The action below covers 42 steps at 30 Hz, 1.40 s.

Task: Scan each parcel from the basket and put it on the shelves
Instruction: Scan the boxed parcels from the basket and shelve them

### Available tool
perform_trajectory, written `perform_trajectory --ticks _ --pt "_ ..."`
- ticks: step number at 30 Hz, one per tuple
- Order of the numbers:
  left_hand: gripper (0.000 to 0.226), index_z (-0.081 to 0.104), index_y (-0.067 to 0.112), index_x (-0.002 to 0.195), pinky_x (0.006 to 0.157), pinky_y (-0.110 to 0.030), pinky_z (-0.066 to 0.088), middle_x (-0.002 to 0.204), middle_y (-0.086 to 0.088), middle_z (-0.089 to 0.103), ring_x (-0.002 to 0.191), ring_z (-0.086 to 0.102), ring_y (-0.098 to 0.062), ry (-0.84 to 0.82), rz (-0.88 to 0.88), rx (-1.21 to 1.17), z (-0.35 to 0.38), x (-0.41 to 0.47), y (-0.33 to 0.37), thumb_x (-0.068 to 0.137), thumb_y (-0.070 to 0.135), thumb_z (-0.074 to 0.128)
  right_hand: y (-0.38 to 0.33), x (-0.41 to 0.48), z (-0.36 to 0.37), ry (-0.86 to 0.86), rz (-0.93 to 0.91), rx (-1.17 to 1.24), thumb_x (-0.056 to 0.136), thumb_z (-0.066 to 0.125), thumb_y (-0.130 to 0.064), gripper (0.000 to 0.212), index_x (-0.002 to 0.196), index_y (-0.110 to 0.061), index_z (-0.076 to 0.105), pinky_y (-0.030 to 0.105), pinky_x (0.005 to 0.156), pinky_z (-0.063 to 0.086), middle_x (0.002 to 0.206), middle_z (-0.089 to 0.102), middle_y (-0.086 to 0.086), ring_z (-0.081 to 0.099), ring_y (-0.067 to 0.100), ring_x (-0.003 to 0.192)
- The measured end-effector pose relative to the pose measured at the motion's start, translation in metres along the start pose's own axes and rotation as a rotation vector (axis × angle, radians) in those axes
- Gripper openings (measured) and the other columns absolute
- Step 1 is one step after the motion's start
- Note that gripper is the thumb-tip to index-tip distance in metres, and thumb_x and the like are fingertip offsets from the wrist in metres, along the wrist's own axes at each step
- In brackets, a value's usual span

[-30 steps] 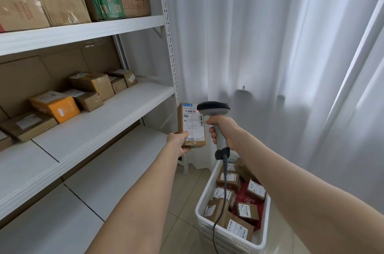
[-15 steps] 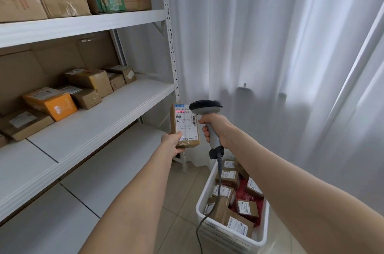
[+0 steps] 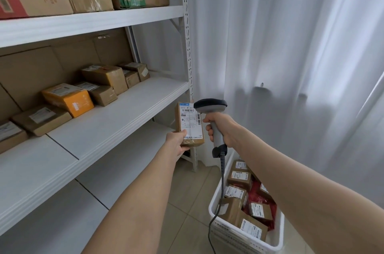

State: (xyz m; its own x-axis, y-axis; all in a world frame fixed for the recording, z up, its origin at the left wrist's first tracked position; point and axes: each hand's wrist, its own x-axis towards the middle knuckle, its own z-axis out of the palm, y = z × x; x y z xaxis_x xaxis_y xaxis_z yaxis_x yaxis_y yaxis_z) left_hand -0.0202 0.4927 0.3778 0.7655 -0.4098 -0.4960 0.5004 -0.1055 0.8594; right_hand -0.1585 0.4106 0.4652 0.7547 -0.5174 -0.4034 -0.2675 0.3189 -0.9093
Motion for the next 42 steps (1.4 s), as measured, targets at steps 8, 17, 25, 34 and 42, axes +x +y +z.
perform_trajectory --ticks 8,17,25,34,42 --pt "0.018 0.051 0.011 0.112 0.086 -0.048 0.052 0.124 -0.015 0.062 0.11 0.062 -0.03 0.021 -0.002 0.025 -0.016 0.002 0.005 0.095 0.01 0.057 -0.002 0.01 0.015 -0.001 -0.011 0.017 0.09 0.054 -0.007 0.001 0.089 -0.007 0.055 0.019 0.042 0.042 0.05 0.051 0.001 0.046 0.009 0.036" --pt "0.024 0.05 0.01 0.116 0.091 -0.049 0.053 0.124 -0.015 0.062 0.11 0.062 -0.03 0.097 0.02 0.012 -0.026 -0.012 0.006 0.094 0.013 0.059 -0.001 0.019 0.02 -0.13 -0.001 0.013 0.088 0.058 -0.01 0.014 0.102 -0.005 0.058 0.023 0.046 0.043 0.063 0.055 0.005 0.047 0.012 0.048" --pt "0.037 0.051 0.008 0.128 0.089 -0.049 0.053 0.126 -0.014 0.061 0.114 0.06 -0.031 0.179 0.097 -0.129 -0.078 -0.038 0.024 0.094 0.016 0.06 -0.002 0.027 0.063 -0.179 0.014 0.152 0.088 0.058 -0.003 0.007 0.094 0.0 0.06 0.022 0.041 0.044 0.064 0.065 0.011 0.048 0.013 0.043" --pt "0.022 0.056 0.005 0.108 0.074 -0.042 0.06 0.11 -0.014 0.065 0.093 0.066 -0.028 0.386 0.183 -0.273 -0.201 -0.05 0.067 0.093 0.02 0.061 -0.002 0.043 0.18 -0.318 0.067 0.153 0.089 0.061 -0.007 0.007 0.096 -0.006 0.059 0.025 0.049 0.049 0.072 0.068 0.01 0.055 0.013 0.049" --pt "0.023 0.055 0.004 0.114 0.081 -0.042 0.058 0.115 -0.017 0.063 0.102 0.064 -0.031 0.511 0.193 -0.348 -0.338 -0.026 0.1 0.091 0.009 0.055 0.004 0.071 0.33 -0.431 0.12 0.136 0.09 0.062 -0.01 0.004 0.092 -0.008 0.058 0.03 0.061 0.053 0.083 0.065 0.011 0.061 0.02 0.064"
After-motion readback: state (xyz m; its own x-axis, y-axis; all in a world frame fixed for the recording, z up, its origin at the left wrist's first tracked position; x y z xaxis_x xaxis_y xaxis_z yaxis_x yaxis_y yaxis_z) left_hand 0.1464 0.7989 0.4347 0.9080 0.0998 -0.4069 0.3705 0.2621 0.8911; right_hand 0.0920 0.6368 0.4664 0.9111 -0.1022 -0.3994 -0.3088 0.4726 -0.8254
